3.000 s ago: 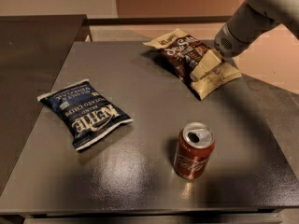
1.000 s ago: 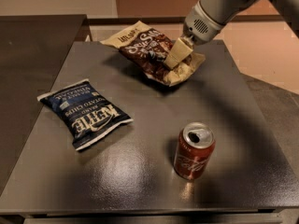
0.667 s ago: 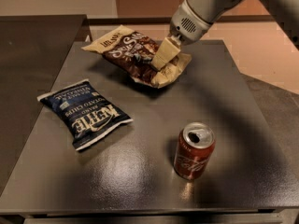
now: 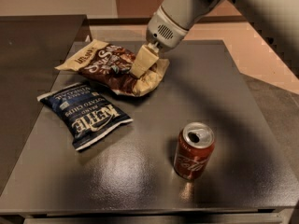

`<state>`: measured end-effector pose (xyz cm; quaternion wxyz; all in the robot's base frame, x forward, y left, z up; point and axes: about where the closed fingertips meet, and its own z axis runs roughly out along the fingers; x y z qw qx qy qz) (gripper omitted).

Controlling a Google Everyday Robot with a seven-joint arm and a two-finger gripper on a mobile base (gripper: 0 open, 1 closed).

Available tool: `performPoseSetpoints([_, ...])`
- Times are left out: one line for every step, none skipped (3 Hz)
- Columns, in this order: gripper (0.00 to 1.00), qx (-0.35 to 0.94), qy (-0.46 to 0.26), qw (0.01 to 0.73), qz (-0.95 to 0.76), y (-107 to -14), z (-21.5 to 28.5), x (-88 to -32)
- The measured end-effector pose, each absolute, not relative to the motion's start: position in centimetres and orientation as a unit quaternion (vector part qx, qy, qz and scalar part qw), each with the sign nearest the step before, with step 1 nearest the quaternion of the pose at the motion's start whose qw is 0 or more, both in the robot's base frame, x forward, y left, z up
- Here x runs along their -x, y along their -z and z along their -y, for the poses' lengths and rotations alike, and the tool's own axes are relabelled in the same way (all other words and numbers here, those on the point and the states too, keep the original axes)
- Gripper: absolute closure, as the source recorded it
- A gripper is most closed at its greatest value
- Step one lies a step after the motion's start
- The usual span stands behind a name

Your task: Move brown chip bag near blue chip bag

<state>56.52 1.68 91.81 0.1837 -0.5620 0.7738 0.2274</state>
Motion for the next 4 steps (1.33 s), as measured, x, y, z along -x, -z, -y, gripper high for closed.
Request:
performPoseSetpoints([0.59, 0.572, -0.235, 0.172, -0.767, -91.07, -2.74, -55.86])
performPoseSetpoints([0.35, 0.572, -0.235, 0.172, -0.767, -91.01, -2.87, -55.9])
performPoseSetpoints([0.12, 0.573, -0.236, 0.172, -0.766, -90.93, -3.05, -55.9])
performPoseSetpoints([0.0, 0.573, -0.236, 0.172, -0.766, -90.85, -3.21, -55.9])
